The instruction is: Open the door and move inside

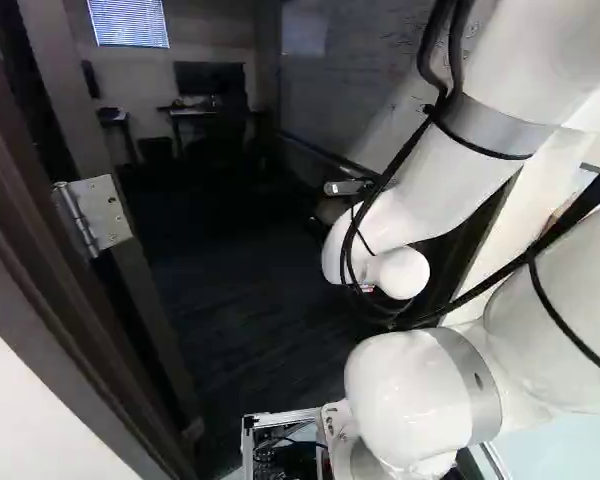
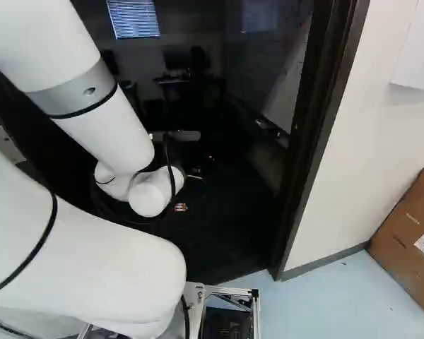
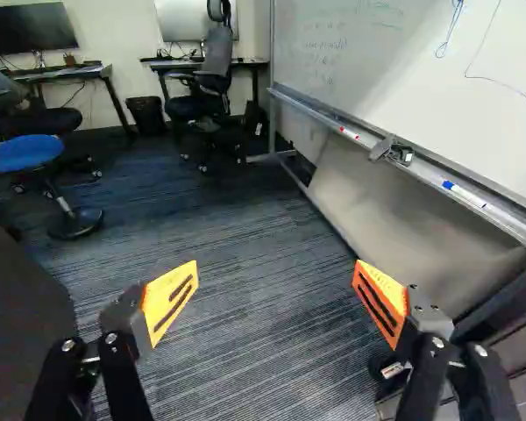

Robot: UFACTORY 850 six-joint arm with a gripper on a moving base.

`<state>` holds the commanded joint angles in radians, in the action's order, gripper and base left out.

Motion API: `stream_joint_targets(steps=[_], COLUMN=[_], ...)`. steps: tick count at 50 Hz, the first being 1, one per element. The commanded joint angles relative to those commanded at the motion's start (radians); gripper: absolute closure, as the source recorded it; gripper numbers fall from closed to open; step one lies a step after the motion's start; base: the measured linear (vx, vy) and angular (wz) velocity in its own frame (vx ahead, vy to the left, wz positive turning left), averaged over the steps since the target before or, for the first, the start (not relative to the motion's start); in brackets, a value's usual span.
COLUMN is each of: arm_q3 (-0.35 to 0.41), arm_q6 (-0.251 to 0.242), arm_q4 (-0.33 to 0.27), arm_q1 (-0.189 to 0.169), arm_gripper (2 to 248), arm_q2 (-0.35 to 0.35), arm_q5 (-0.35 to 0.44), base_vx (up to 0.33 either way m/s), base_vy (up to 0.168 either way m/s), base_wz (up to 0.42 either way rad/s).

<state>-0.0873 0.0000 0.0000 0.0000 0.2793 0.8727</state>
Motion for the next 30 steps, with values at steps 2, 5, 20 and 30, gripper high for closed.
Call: stream_joint_targets(steps=[2, 5, 20, 30], arm_q3=[0.000, 0.000, 0.000, 0.000], arm_q6=[0.000, 0.000, 0.000, 0.000], arm_q4=[0.000, 0.000, 0.000, 0.000], arm_q1=[0.000, 0.000, 0.000, 0.000], arm_gripper=[3, 3, 3, 3], arm_q2=[0.000, 0.000, 0.000, 0.000], arm_q5=[0.000, 0.000, 0.000, 0.000], base_vx=[0.069, 0.067, 0.086, 0.102], base_vy=[0.003, -0.001, 0.002, 0.002], base_wz=[-0.003, -0.008, -0.009, -0.008])
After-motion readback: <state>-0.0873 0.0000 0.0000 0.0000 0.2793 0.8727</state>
